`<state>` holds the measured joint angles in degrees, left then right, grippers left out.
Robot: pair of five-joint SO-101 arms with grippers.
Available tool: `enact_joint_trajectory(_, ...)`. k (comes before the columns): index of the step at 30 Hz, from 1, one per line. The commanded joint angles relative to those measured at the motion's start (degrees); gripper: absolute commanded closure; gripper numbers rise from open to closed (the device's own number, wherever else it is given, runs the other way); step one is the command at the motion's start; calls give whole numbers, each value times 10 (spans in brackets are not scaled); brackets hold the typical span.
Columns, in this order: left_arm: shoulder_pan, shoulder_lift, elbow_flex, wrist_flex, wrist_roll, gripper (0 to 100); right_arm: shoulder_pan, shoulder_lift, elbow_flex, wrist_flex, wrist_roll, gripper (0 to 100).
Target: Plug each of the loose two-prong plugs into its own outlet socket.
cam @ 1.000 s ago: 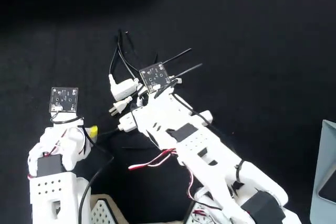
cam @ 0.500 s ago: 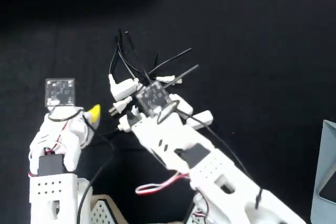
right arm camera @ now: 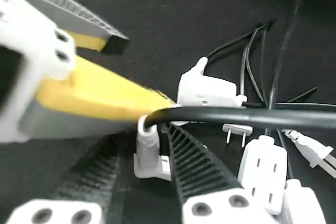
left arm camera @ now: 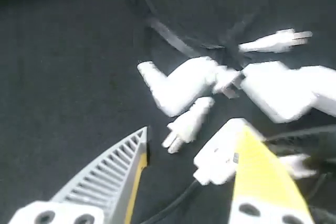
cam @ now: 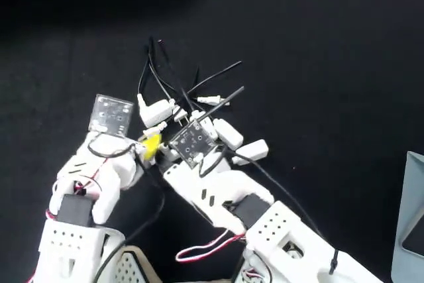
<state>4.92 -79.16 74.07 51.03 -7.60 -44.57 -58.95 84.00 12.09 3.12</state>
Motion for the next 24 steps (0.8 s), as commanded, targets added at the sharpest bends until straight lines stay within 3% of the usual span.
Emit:
enact_joint_trajectory(1, 45, -6, -76, 44, 4, 732, -4, -14, -3, -10, 4, 987)
enact_joint_trajectory(12, 60, -7, -87, 70, 4, 732, 0, -14, 0, -9, 4, 987)
enact_joint_trajectory(18, -48, -7, -78, 73, 10, 736, 63, -13, -5, -9, -1, 987)
enact_joint_trajectory(24, -171, -7, -36, 70, 90, 736, 77, 51, -100, 78, -56, 987)
